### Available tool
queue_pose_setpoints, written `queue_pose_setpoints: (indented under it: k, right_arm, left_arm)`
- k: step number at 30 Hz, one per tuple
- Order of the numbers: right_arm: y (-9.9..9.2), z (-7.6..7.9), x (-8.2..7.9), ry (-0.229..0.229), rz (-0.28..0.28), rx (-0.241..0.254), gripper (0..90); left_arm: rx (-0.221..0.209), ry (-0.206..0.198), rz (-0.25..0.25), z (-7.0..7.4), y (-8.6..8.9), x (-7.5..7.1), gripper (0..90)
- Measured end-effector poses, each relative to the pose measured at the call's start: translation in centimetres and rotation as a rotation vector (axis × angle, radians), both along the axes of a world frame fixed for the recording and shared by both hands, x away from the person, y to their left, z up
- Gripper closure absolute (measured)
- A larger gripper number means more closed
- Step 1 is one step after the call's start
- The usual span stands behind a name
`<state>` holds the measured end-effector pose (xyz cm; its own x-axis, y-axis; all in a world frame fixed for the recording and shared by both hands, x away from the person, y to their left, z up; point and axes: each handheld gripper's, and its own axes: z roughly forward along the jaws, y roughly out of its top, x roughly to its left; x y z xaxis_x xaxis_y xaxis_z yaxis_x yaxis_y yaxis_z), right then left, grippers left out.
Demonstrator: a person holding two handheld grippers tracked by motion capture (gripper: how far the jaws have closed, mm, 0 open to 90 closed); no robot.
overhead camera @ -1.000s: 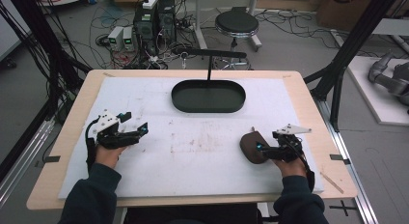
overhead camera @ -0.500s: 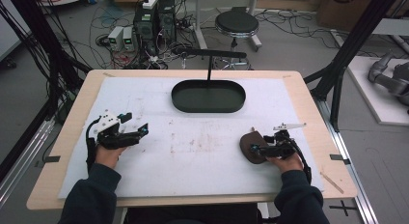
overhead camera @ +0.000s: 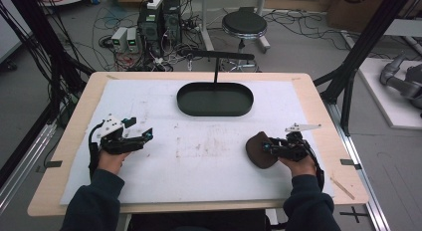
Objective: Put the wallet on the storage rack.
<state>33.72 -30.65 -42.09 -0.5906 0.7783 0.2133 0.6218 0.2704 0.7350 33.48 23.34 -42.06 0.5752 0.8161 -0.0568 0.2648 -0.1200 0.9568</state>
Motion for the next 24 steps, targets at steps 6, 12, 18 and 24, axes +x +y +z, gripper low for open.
queue_pose_setpoints:
  k: [6, 12, 18, 24]
  right_arm:
    - [0.7, 2.2, -1.3, -0.189, -0.063, -0.140, 71.5]
    - [1.5, 2.9, -2.1, -0.305, -0.099, -0.312, 71.9]
    - [3.5, 2.6, -2.4, -0.345, 0.029, -0.325, 70.8]
    - [3.8, 2.6, -2.6, -0.343, 0.030, -0.311, 69.0]
  left_arm:
    - [-0.007, -0.003, 0.011, 0.0, 0.4, -0.2, 21.5]
    - [-0.011, -0.005, 0.012, 0.0, 0.4, -0.2, 21.6]
    - [-0.010, -0.005, 0.010, 0.0, 0.4, -0.2, 21.7]
    - [-0.015, -0.005, 0.011, 0.0, 0.5, -0.3, 21.8]
